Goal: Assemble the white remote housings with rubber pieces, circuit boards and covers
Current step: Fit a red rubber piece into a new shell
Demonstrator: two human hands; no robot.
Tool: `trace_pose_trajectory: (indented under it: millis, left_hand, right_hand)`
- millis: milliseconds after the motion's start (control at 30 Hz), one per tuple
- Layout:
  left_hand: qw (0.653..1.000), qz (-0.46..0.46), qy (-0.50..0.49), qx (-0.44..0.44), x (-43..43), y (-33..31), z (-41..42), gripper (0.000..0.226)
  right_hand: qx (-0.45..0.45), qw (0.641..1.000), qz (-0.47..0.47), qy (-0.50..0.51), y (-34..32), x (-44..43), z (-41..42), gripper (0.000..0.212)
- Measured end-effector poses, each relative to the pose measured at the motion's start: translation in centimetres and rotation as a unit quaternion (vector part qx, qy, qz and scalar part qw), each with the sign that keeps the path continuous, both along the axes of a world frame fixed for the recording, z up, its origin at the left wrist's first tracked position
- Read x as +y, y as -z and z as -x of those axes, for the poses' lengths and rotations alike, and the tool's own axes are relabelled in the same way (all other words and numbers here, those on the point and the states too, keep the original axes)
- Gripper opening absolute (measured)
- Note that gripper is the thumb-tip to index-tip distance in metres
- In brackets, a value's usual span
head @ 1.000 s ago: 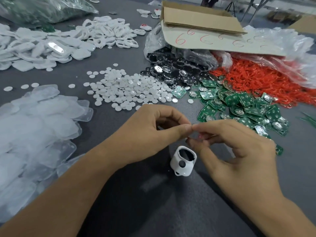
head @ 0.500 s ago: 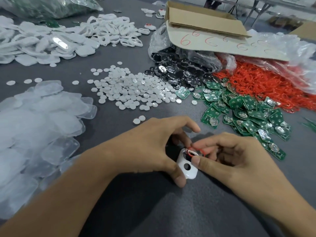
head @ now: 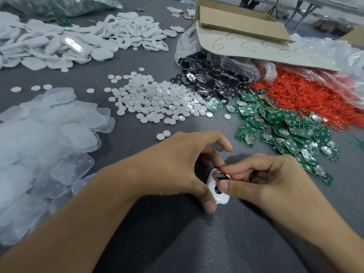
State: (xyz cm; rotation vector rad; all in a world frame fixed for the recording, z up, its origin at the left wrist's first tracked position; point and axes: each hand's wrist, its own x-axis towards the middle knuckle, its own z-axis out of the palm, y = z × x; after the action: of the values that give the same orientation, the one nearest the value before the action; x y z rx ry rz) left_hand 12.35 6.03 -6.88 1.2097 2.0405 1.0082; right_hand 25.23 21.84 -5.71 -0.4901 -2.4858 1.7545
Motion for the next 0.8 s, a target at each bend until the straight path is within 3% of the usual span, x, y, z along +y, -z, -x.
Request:
trace_pose_trajectory:
  millis: [100,333,800]
  left_hand:
    - [1.0,0.003,-0.003,-0.001,0.1,0.1,0.1,0.091]
    - [1.0,0.005,-0.006,-0.021,0.1,0.1,0.2,0.089]
    - [1.0,0.006,-0.01,-0.01,0.2,-0.2,0.1,0.095]
  right_hand:
    - [-0.027,0.999,0.024,-0.012,-0.4,0.2,0.5,0.028]
    - [-0.094,0.988,-0.073,-0.098,-2.4,1.0,2.1,0.018]
    - [-0.362,0.9,-0.155,-0.184,-4.2,1.2,7.9,0.032]
